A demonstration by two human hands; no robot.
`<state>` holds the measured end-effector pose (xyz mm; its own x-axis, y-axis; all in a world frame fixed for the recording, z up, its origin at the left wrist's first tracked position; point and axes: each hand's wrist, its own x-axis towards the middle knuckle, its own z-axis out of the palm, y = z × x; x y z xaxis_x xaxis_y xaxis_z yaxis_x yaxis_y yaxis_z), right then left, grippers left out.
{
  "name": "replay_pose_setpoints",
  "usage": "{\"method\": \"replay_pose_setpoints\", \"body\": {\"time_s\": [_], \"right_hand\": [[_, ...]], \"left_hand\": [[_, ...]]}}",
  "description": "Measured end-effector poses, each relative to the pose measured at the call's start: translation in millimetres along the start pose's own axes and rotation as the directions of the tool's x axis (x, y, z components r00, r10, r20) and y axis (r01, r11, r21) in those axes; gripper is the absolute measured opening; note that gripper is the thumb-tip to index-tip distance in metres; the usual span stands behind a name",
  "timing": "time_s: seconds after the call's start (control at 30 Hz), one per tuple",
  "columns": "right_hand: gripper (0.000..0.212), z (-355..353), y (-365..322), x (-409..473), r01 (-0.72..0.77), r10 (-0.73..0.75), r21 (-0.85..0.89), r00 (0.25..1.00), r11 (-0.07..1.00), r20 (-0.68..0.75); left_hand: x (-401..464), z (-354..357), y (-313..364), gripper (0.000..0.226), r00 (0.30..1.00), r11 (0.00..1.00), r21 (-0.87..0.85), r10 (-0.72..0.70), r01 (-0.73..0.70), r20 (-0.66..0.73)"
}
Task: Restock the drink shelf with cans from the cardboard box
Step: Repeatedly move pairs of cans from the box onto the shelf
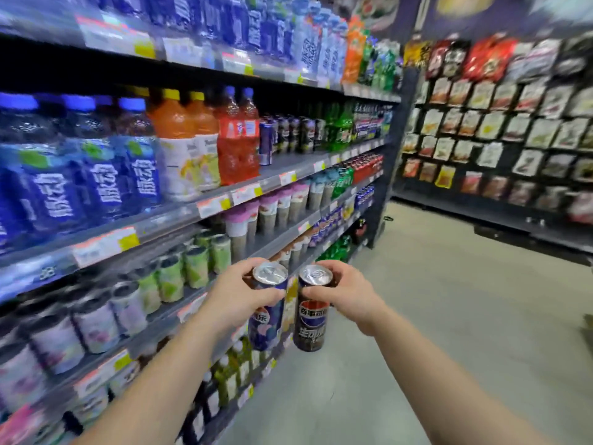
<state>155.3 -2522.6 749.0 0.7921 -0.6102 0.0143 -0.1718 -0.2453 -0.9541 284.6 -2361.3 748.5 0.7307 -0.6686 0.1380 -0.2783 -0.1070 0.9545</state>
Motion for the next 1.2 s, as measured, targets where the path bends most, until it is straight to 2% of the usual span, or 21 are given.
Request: {"method": "replay_pose_setpoints", "body": {"time_s": [0.2,0.43,0.53,0.63,0.73,0.8,0.9,1.0,1.1,1.2], "right_hand": [[0.034,-70,7,104,0.002,0.008,0.085,0.994,0.996,-0.113],[0.037,-153,40,225,0.041,-0.033,0.074,0.993,0.996,-0.114],[0.032,-195,48,286,0.07,-0.066,0.054,0.996,0.996,-0.066],[0.042,-232,44,349,0.085,-0.085,0.006,0.996,0.996,0.01],[0.05,-255,30,410,0.139,-0.134,-0.033,0.983,0.99,0.122],[0.054,-257,21,445,0.166,-0.158,-0.03,0.973,0.986,0.169],[0.049,-250,13,487,0.206,-0.201,0.006,0.948,0.979,0.247],[0.056,-238,6,525,0.247,-0.24,0.017,0.92,0.969,0.308],[0.04,-227,-3,560,0.275,-0.284,0.077,0.894,0.958,0.347],[0.033,-220,-18,589,0.289,-0.32,0.137,0.861,0.947,0.396]], "left_hand": [[128,53,13,0.039,0.999,1.0,-0.007,0.015,-0.014,0.051],[254,126,11,0.034,0.999,0.999,-0.032,0.03,-0.031,-0.011],[310,160,11,0.034,0.997,0.999,-0.028,0.016,-0.018,-0.07],[361,186,22,0.05,0.989,0.999,-0.033,-0.024,0.02,-0.148],[400,198,30,0.041,0.977,0.999,-0.035,-0.015,0.008,-0.215],[418,198,32,0.039,0.961,1.0,-0.016,-0.017,0.013,-0.275],[444,192,30,0.034,0.946,1.0,0.004,-0.015,0.017,-0.325],[470,182,31,0.04,0.921,1.0,0.007,-0.003,0.006,-0.39],[498,167,36,0.032,0.899,0.999,0.032,0.016,-0.002,-0.437],[524,152,56,0.028,0.88,0.998,0.07,0.039,-0.006,-0.474]]}}
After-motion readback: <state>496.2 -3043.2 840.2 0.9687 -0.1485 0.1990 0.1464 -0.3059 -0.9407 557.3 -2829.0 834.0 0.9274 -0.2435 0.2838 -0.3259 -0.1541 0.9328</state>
